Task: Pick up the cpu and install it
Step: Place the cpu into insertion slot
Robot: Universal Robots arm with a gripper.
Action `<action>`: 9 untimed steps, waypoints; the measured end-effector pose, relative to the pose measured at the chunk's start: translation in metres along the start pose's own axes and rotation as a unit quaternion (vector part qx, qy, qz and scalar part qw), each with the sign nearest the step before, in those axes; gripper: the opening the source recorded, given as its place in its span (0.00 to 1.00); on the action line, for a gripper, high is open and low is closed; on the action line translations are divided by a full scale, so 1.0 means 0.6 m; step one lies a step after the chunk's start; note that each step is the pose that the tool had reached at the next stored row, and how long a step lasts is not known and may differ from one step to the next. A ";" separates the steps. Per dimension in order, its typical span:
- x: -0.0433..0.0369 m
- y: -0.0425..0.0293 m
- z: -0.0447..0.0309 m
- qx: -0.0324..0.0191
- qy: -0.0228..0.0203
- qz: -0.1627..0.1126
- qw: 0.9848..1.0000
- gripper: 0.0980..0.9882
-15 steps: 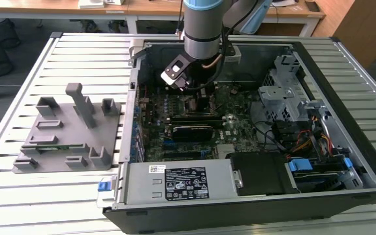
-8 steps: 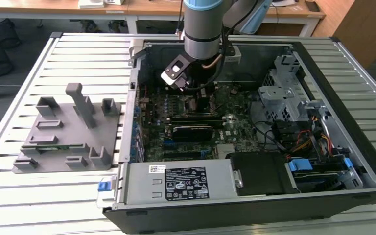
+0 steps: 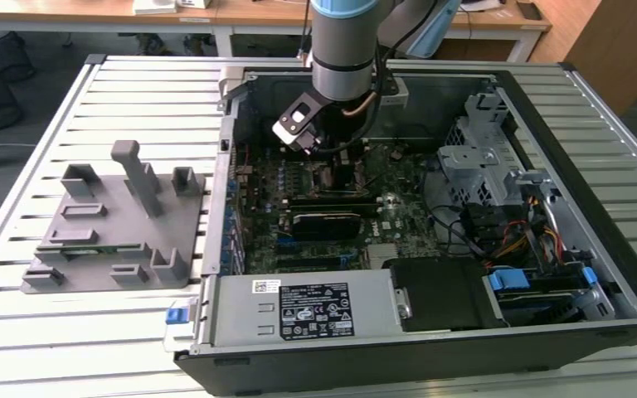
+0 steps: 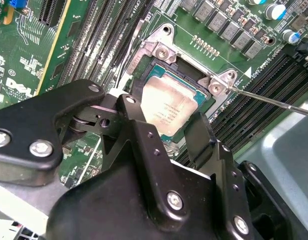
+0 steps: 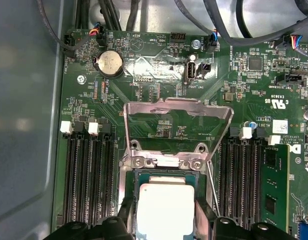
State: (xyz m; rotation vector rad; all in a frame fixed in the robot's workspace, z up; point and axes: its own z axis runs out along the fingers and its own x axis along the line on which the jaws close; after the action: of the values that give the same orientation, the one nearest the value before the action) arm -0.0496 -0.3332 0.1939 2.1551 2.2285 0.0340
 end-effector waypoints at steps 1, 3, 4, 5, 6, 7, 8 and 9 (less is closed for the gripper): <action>0.000 0.000 0.000 0.000 0.000 0.000 1.000 0.57; 0.000 0.000 -0.002 0.000 0.000 0.000 1.000 0.57; 0.000 0.000 -0.005 0.000 0.000 0.000 1.000 0.57; 0.000 0.000 -0.008 0.000 0.000 0.000 1.000 0.57; 0.000 0.000 -0.011 0.000 0.000 0.000 1.000 0.57; 0.000 0.001 -0.015 0.000 0.000 0.000 1.000 0.57; 0.000 0.001 -0.018 0.000 0.000 0.000 1.000 0.57; 0.000 0.001 -0.020 0.000 0.000 0.000 1.000 0.55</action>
State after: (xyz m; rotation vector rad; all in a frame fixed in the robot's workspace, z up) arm -0.0496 -0.3332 0.2059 2.1555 2.2289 0.0335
